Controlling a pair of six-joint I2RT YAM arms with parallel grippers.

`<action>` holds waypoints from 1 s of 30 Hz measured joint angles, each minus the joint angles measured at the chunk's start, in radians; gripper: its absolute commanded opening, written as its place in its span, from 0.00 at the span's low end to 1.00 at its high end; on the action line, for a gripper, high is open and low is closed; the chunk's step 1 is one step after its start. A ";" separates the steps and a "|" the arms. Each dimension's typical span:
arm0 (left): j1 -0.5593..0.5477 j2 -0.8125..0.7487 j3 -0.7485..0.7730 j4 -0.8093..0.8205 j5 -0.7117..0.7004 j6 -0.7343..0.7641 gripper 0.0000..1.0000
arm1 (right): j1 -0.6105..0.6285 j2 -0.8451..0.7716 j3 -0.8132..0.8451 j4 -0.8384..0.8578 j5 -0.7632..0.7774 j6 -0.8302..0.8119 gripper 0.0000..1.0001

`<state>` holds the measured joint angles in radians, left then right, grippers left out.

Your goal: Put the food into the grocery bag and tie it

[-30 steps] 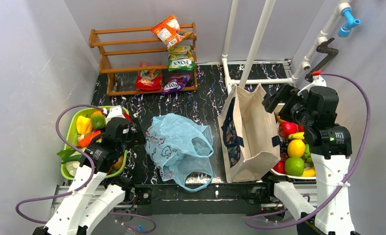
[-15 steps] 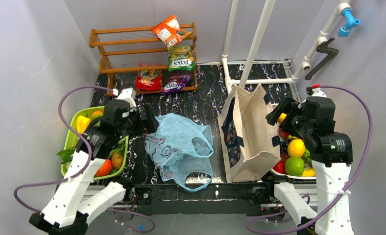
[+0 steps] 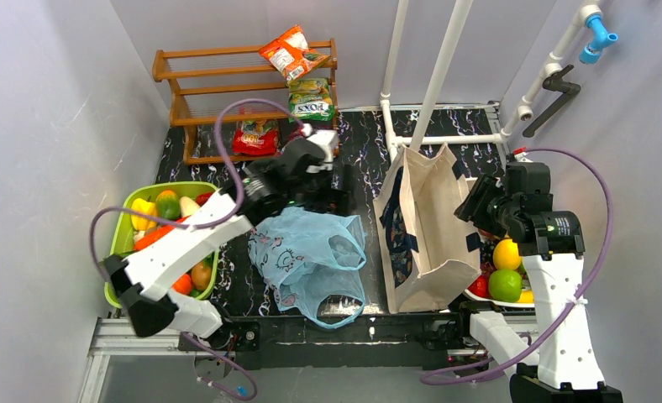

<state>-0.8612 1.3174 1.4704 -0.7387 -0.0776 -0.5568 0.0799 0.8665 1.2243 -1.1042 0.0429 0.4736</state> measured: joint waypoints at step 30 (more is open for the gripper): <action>-0.196 0.514 0.306 0.247 0.048 -0.205 0.15 | 0.000 -0.031 -0.053 -0.001 -0.109 -0.034 0.01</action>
<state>-1.0573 1.8317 1.7760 -0.4915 -0.0296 -0.7620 0.0799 0.8360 1.1709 -1.1053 -0.0662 0.4400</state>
